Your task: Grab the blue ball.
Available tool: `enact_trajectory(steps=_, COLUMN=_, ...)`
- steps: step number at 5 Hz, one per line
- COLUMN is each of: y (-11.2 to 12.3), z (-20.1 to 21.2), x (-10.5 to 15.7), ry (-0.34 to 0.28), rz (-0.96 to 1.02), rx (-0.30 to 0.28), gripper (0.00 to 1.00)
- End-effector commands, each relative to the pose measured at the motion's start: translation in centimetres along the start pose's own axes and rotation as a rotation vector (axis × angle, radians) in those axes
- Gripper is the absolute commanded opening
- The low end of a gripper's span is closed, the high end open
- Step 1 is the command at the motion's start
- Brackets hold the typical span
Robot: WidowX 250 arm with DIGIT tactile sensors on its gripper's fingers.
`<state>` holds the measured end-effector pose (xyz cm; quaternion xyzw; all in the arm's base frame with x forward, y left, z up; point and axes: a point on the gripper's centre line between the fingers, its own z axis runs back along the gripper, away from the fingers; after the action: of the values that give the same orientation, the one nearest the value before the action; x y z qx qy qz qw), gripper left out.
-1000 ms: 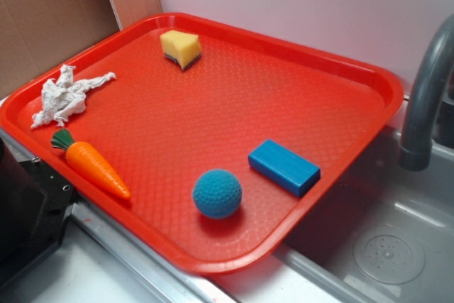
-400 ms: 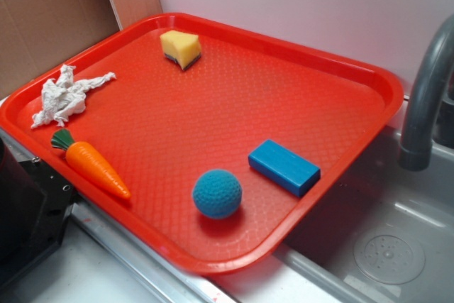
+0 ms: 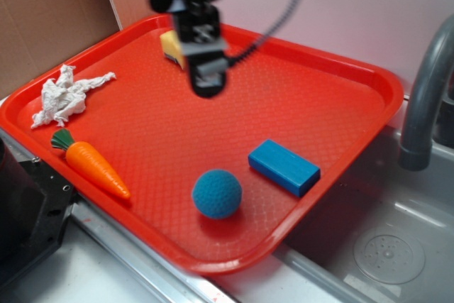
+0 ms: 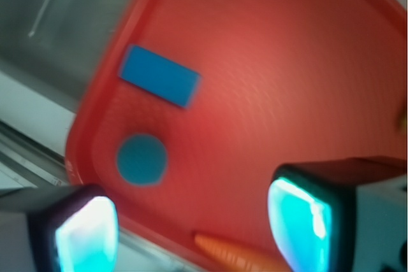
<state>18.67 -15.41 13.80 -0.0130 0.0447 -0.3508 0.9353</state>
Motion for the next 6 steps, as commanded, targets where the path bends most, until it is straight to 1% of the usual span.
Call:
enact_trajectory(steps=1, y=-4.6, z=1.9, x=-3.9, ry=-0.097, rz=-0.501, rx=0.143, gripper=1.00)
enact_trajectory(steps=2, y=-3.1, z=0.7, x=-7.2, ry=-0.158, rz=-0.669, rx=0.132, gripper=1.00)
enact_trajectory(steps=6, y=-3.1, z=0.7, x=-7.2, ry=-0.158, rz=-0.669, rx=0.132, gripper=1.00)
